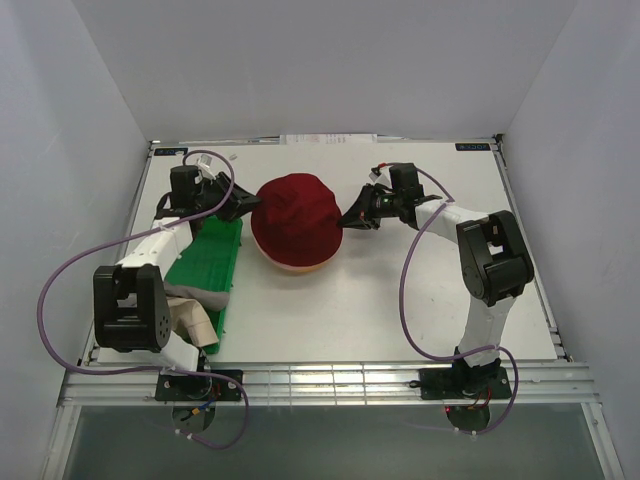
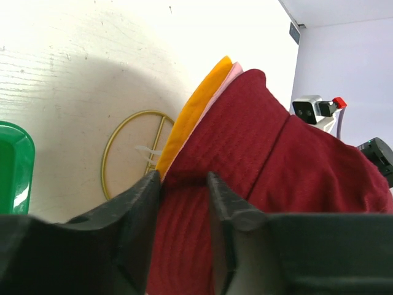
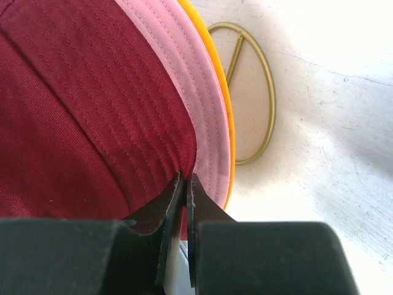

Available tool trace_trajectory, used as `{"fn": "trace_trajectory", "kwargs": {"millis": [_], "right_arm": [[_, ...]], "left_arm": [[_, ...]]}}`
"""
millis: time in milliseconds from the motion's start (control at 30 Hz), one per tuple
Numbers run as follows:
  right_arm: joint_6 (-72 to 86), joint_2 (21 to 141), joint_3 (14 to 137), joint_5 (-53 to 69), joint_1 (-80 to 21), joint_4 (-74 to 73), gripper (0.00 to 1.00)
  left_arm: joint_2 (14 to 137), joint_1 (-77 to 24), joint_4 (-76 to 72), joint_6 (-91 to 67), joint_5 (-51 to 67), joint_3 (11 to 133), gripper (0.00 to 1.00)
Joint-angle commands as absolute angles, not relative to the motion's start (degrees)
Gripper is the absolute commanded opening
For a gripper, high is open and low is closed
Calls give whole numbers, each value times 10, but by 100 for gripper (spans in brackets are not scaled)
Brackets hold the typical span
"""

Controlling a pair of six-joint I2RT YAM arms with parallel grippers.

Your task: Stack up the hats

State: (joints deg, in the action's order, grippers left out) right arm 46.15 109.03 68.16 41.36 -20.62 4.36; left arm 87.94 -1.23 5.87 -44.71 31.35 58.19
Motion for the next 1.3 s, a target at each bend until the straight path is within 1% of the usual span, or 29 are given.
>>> {"fn": "trace_trajectory", "kwargs": {"millis": [0, 100, 133, 233, 267, 333, 733, 1267], "right_arm": [[446, 1097, 701, 400, -203, 26, 8], [446, 1098, 703, 400, -203, 25, 8], [445, 1098, 704, 400, -203, 25, 8], [445, 1097, 704, 398, -203, 23, 8], [445, 1096, 704, 398, -203, 23, 8], [445, 1095, 703, 397, -203, 22, 8], [433, 1091, 685, 381, -202, 23, 8], [401, 1101, 648, 356, -187, 25, 8]], "left_arm": [[877, -12, 40, -447, 334, 576, 43], [877, -12, 45, -444, 330, 575, 34], [876, -12, 46, -442, 329, 574, 28], [874, -12, 47, -441, 325, 569, 15], [874, -12, 47, -441, 325, 567, 7], [873, -12, 51, -439, 322, 564, 0], [860, -12, 94, -422, 254, 527, 0], [874, -12, 90, -395, 217, 476, 0]]}}
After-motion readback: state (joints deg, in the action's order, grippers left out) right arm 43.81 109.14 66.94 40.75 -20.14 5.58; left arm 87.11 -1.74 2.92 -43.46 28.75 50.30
